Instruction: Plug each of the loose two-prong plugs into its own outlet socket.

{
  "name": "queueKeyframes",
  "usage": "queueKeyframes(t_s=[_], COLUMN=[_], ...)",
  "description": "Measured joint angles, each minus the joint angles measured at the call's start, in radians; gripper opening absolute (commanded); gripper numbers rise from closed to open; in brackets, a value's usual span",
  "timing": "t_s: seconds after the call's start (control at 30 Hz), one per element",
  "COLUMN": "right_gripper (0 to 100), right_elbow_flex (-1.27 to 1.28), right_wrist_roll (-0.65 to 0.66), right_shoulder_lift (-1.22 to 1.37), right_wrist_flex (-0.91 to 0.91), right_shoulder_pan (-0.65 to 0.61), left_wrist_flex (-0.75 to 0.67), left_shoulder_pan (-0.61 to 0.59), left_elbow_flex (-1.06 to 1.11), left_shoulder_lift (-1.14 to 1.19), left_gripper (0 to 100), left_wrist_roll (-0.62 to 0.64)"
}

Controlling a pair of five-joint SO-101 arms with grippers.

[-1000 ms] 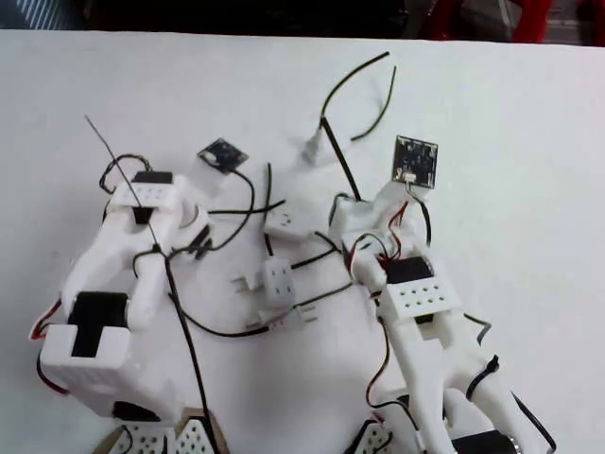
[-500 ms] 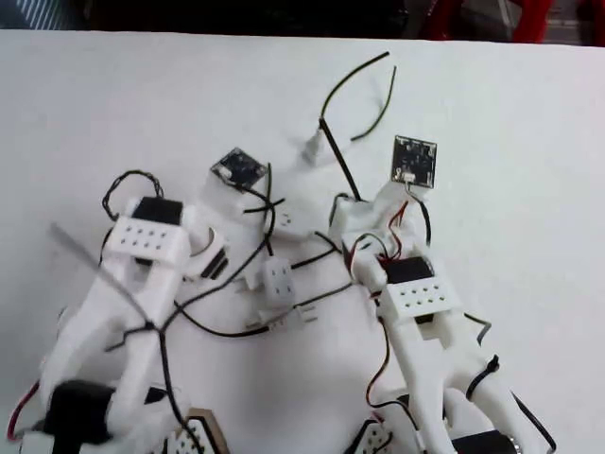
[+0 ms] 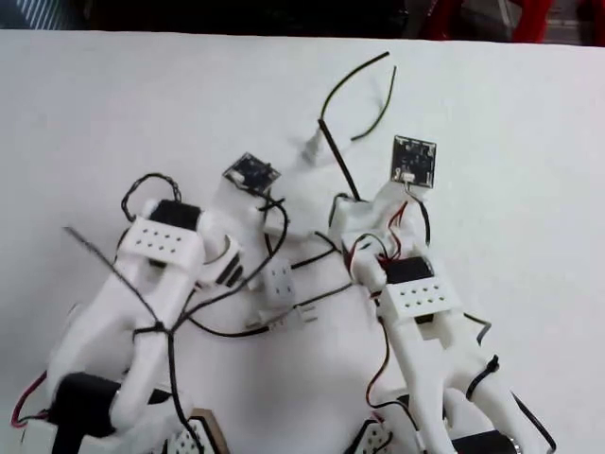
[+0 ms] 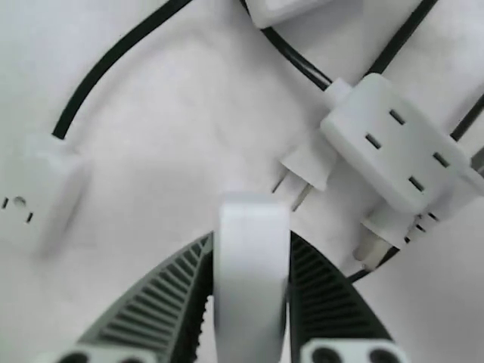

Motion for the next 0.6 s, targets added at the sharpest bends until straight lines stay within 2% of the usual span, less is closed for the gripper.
queueKeyframes(t_s=[0.13,0.27,0.47,0.6], right_gripper=[1.7,1.7,1.7,1.7], right_elbow_flex=[0.000,0.000,0.000,0.000], right_wrist_roll=[0.000,0.000,0.000,0.000], right_shoulder_lift=[0.000,0.000,0.000,0.000], right_wrist_flex=[0.000,0.000,0.000,0.000], right_shoulder_pan=[0.002,0.000,0.002,-0.002], left_wrist_flex=[-0.095,-0.150,-0.161,-0.161], left_shoulder_pan=[-0.005,-0.069,-0.204,-0.259], left_elbow_flex=[0.006,-0.014,-0.161,-0.241], left_shoulder_lift=[0.098,0.210,0.390,0.463], left_gripper=[13,13,27,28], left_wrist_roll=[-0.063,-0.091,-0.192,-0.199])
